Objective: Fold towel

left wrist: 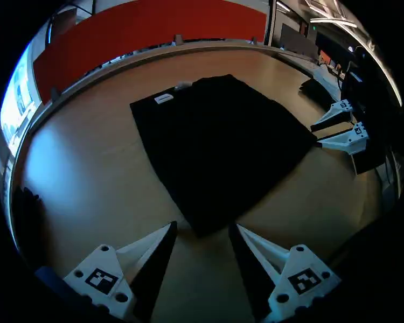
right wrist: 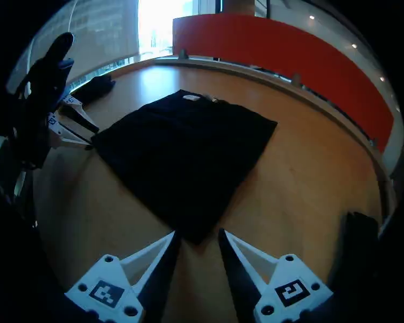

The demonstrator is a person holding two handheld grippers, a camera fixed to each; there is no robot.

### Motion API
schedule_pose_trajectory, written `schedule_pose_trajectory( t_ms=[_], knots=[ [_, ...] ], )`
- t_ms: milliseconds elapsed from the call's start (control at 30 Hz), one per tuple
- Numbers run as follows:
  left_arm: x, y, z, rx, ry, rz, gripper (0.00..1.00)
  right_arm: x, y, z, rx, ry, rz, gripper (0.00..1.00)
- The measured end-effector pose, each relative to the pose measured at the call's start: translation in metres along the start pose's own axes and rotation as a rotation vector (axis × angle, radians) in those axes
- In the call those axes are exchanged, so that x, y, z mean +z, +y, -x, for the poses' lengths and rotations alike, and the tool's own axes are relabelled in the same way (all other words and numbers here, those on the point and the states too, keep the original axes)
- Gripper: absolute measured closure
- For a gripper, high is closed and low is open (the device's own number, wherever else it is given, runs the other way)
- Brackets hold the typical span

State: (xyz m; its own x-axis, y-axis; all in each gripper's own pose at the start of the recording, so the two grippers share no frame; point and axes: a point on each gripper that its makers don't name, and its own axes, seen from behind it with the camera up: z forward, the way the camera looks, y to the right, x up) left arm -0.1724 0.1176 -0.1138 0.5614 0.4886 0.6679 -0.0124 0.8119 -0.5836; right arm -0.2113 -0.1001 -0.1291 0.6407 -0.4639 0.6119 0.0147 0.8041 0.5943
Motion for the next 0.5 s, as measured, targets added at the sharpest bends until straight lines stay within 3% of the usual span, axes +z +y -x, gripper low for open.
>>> schedule_pose_trajectory(
  t_ms=[267, 500],
  knots=[
    [-0.0012, -0.0019, 0.0011, -0.008, -0.009, -0.011, 0.43, 0.0002, -0.0027, -0.0012, 0.01, 0.003, -0.017, 0.57],
    [-0.0011, -0.0017, 0.0018, 0.002, -0.017, -0.013, 0.48, -0.0017, -0.0028, -0.0018, 0.02, 0.005, -0.019, 0.68]
  ],
)
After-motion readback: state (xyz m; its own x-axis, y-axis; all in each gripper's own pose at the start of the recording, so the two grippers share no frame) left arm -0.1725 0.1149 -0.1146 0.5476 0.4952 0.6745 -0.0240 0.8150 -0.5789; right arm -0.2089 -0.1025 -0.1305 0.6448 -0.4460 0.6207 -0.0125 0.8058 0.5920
